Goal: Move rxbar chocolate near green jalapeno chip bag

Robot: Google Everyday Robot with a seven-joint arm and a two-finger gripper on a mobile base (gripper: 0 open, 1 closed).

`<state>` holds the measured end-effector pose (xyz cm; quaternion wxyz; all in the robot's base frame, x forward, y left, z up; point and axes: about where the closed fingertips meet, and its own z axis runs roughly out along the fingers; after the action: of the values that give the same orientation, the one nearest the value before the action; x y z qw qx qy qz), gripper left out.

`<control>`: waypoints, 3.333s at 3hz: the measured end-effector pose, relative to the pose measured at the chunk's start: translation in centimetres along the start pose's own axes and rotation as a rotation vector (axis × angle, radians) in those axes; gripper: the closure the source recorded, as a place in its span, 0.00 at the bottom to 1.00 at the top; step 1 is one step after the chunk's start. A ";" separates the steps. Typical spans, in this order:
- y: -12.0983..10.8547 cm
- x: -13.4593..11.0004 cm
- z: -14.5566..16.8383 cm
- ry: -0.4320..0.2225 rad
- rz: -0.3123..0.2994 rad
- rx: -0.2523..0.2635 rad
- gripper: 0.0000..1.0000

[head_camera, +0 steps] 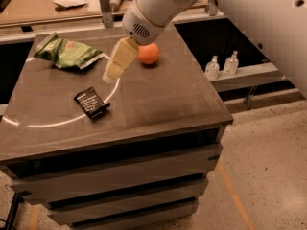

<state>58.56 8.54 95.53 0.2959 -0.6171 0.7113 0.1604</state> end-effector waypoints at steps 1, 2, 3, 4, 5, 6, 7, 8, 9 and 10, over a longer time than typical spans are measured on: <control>1.5 0.7 1.4 -0.036 0.084 0.073 0.00; 3.8 0.8 2.7 -0.067 0.136 0.145 0.00; 5.5 0.0 4.6 -0.090 0.120 0.154 0.00; 6.2 -0.7 6.6 -0.115 0.110 0.121 0.00; 6.6 -1.6 8.3 -0.127 0.086 0.073 0.00; 6.9 -0.9 10.7 -0.145 0.137 0.013 0.00; 7.2 0.2 12.3 -0.142 0.191 -0.006 0.00; 7.3 0.6 13.1 -0.136 0.212 -0.010 0.16; 7.3 1.1 13.5 -0.127 0.228 -0.009 0.39; 6.9 1.3 13.1 -0.121 0.220 0.008 0.63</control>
Offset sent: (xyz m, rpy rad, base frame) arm -0.0486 0.0287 -0.0506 0.1458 -0.0912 -0.2926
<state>54.65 16.56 83.64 0.3211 -0.5234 0.7562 0.2260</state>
